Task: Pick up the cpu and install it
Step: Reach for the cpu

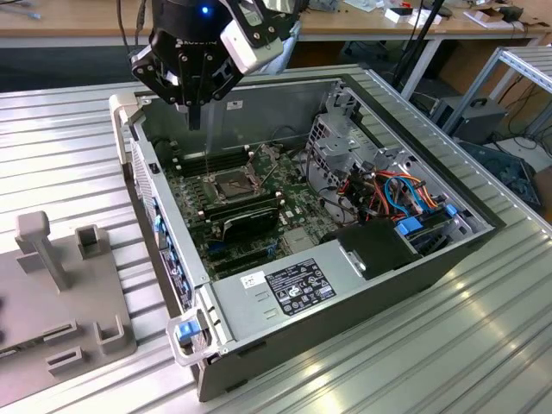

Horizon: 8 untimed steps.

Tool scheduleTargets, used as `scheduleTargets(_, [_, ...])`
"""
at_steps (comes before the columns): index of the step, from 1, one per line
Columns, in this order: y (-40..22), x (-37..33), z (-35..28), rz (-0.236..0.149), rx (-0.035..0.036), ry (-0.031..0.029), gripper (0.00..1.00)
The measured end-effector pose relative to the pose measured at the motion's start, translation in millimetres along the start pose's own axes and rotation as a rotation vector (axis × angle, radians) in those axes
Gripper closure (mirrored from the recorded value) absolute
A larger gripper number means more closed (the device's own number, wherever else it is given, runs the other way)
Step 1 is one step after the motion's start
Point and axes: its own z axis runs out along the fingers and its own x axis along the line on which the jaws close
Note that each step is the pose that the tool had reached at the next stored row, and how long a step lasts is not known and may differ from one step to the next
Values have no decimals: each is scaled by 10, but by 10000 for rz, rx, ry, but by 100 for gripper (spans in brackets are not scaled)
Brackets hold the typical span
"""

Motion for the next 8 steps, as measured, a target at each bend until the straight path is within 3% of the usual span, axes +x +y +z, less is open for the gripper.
scheduleTargets(8, [-9, 127, -3, 1, 0, -1, 89])
